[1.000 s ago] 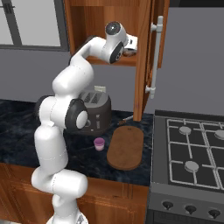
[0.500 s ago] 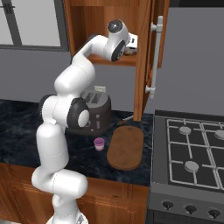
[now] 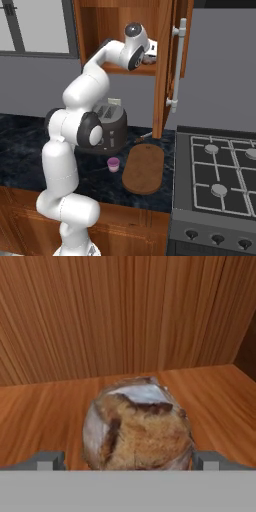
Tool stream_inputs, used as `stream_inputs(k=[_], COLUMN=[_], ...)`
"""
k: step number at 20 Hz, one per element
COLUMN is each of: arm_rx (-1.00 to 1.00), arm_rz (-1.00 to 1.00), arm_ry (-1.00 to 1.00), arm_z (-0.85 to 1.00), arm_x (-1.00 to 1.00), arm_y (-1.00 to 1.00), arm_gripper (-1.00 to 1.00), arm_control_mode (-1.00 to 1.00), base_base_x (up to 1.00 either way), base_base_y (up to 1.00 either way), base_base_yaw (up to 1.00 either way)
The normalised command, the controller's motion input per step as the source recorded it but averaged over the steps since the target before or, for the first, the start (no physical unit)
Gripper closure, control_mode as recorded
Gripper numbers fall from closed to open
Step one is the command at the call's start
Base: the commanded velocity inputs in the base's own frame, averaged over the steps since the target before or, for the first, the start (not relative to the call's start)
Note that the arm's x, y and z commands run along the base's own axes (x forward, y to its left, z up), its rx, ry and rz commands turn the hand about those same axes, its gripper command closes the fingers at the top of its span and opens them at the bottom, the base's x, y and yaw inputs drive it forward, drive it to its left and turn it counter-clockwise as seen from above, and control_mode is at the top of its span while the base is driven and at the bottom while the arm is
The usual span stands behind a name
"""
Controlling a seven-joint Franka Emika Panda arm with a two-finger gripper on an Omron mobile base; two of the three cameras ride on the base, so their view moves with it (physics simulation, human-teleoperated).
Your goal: Pick the bread, place it on the cutting board, pick the jam, place it on the counter, and close the cabinet.
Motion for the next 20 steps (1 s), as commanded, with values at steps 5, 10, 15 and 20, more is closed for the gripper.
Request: stream_inputs(k=[5, 10, 15, 20], arm_rx=[0.00, 0.00, 0.00, 0.00], arm_rz=[0.00, 0.00, 0.00, 0.00], arm_ry=[0.00, 0.00, 0.00, -0.02], arm_z=[-0.29, -0.18, -0.04, 0.00], arm_x=[0.05, 0.20, 0.25, 0.28], arm_y=[0.00, 0.00, 0.00, 0.00], arm_gripper=[-1.00, -1.00, -1.00, -1.00], arm_control_mode=[-1.00, -1.00, -1.00, -1.00], base_base_x=[0.00, 0.00, 0.00, 0.00], base_base_y=[0.00, 0.00, 0.00, 0.00], base_base_yaw=[0.00, 0.00, 0.00, 0.00])
